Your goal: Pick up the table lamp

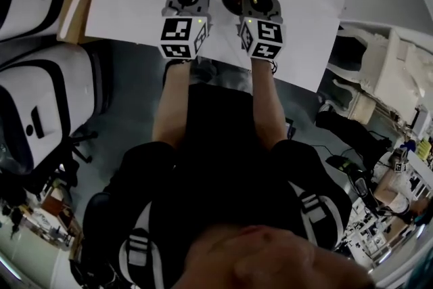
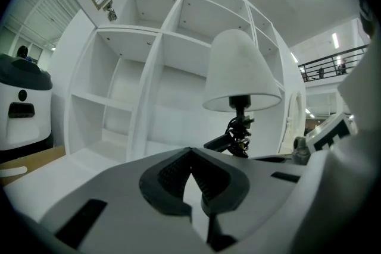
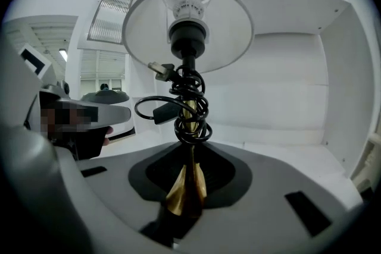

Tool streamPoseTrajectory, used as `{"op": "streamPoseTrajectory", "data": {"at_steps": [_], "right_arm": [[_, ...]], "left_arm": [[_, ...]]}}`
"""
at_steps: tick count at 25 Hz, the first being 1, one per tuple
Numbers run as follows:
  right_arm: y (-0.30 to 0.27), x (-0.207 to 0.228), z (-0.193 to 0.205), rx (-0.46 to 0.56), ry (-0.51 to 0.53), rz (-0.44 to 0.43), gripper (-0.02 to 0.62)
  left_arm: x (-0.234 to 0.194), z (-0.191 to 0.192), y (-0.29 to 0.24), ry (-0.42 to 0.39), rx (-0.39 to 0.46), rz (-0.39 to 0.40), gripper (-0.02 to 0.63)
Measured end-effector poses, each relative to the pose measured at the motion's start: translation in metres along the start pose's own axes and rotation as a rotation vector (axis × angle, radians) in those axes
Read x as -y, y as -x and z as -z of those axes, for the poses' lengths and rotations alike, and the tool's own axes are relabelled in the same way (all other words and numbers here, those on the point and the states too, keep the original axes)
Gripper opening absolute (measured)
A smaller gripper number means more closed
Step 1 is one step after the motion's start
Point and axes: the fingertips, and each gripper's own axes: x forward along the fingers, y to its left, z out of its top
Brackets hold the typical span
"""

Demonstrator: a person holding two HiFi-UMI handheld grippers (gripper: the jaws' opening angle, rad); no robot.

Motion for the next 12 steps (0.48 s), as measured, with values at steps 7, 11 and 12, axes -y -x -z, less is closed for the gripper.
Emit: {"op": "streamPoseTrajectory", "data": {"at_steps": [7, 11, 12], "right_arm": [[0.012, 0.004, -0.043, 0.069, 0.006, -0.015, 0.100], [0.019, 0.002, -0.069, 0.118, 0.025, -0.017, 0.100], [0.022, 0.001, -0.076, 0.134, 0.027, -0.017, 0.100]], "left_arm": [[0.007, -0.030, -0.006, -0.011, 0.051, 0.005, 0.009], [0.010, -0.049, -0.006, -0.035, 0.076, 0.012, 0.009], [0.011, -0.054, -0.006, -0.042, 0.085, 0.015, 0.009]]}}
